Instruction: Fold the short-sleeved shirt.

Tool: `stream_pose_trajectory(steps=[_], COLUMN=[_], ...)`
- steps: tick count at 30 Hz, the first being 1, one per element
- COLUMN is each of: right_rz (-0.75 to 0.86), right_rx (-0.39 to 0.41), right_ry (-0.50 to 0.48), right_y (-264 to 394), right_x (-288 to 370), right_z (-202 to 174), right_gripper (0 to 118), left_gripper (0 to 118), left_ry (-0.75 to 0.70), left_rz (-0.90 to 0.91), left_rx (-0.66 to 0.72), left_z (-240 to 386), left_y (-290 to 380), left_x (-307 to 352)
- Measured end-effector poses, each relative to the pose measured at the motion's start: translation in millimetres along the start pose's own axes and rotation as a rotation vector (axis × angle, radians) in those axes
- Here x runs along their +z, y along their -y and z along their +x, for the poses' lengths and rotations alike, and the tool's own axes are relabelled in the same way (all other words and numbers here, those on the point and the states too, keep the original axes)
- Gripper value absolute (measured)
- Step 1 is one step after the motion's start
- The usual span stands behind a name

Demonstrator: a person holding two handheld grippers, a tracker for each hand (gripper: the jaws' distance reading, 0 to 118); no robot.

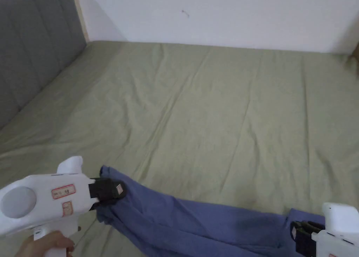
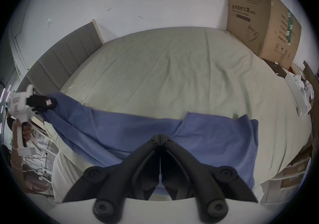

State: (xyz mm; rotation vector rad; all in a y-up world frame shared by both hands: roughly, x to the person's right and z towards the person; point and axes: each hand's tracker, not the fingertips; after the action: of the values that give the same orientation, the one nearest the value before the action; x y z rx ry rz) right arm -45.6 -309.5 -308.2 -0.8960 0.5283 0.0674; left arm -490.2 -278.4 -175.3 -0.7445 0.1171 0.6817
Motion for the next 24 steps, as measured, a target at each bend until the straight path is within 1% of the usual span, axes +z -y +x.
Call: stream_pose_trajectory(steps=[2,4,5,8,10,11,12,13,14,15,16,19,20,21,22,23,24], right_rz=[0.009,0.013,0.016,0.021,0.035,0.032,0.029,0.029,0.028,0.027,0.027,0.036,0.056,0.063,0.069,0.071,0.073], right_rx=[-0.033,-0.082,-0.103,-0.158,-0.198,-0.204,-0.212,-0.221,-0.229,-0.237,-0.249,-0.299,-0.319,-0.317,-0.318,-0.315,-0.312], right_ry=[0.011,0.017,0.019,0.05,0.066,0.067,0.073,0.087,0.097,0.104,0.11,0.12,0.126,0.122,0.125,0.131,0.132], right_y=[2.9,6.3,9.2,17.4,23.9,27.4,30.4,33.3,36.1,38.5,40.8,46.4,48.1,48.6,48.5,47.6,46.9], right_x=[4.6,7.7,9.3,14.6,20.2,22.3,24.6,26.8,29.0,31.1,33.0,39.2,42.4,44.8,46.3,46.6,46.3], right_z=[11.5,25.7,32.5,51.4,62.7,69.2,74.7,79.3,83.8,87.5,90.8,98.6,99.4,100.1,100.4,98.9,98.5], right_gripper=[0,0,0,0,0,0,0,0,0,0,0,0,0,0,0,0,0], left_gripper=[8,8,8,8,8,14,27,48,82,95,99,97,93,83,66,30,5], left_ry=[0.018,0.045,0.074,0.142,0.153,0.171,0.201,0.225,0.212,0.184,0.187,0.19,0.198,0.202,0.208,0.195,0.159], left_rz=[-0.01,-0.042,-0.071,-0.135,-0.188,-0.231,-0.272,-0.304,-0.321,-0.331,-0.329,-0.291,-0.28,-0.257,-0.227,-0.213,-0.2], left_rx=[-0.163,-0.264,-0.314,-0.386,-0.375,-0.37,-0.385,-0.385,-0.355,-0.339,-0.329,-0.267,-0.252,-0.238,-0.219,-0.215,-0.216], left_z=[52.8,98.3,110.6,151.4,163.3,167.7,169.8,170.2,172.6,174.3,173.0,169.0,165.4,171.4,166.9,162.0,156.7], left_y=[1.4,11.0,16.5,45.7,65.5,74.4,82.0,88.6,94.5,96.5,96.0,85.6,79.6,75.6,71.0,66.8,64.0], left_x=[-1.9,-12.5,-26.9,-65.9,-97.4,-111.9,-125.9,-139.9,-149.9,-156.6,-159.1,-151.9,-146.1,-128.3,-121.0,-115.3,-111.6])
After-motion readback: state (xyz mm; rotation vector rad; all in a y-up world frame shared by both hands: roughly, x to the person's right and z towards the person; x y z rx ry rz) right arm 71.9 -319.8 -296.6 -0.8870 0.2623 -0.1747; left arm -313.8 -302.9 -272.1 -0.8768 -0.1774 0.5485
